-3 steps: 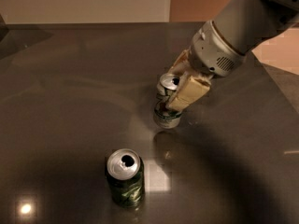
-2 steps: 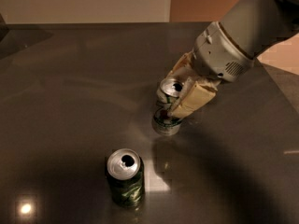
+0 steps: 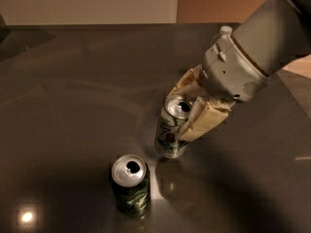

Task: Move 7up can near green can

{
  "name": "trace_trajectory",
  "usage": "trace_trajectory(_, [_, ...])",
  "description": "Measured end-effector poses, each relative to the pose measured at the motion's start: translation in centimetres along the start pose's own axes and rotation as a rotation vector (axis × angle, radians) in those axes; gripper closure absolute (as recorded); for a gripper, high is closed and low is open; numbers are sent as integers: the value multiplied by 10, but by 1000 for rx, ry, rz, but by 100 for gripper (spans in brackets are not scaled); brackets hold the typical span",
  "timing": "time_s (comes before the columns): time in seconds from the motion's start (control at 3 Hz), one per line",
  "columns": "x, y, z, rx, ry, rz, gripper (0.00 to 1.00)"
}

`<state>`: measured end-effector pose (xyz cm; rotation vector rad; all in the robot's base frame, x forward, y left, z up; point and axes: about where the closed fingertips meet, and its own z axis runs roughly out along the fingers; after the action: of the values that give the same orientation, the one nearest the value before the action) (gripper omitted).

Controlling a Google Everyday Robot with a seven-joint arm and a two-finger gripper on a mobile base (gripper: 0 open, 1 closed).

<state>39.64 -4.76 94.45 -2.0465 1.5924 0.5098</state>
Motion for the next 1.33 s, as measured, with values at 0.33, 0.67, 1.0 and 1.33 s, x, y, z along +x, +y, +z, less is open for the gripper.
trace_trajectory(0.33, [-3, 19, 10, -29, 7, -57, 100])
trace_trajectory(0.67, [-5, 33, 17, -47, 20, -105, 100])
trace_trajectory(1.0, [-3, 40, 25, -68, 33, -124, 82])
trace_trajectory(1.33, [-1, 45, 34, -101, 49, -136, 57])
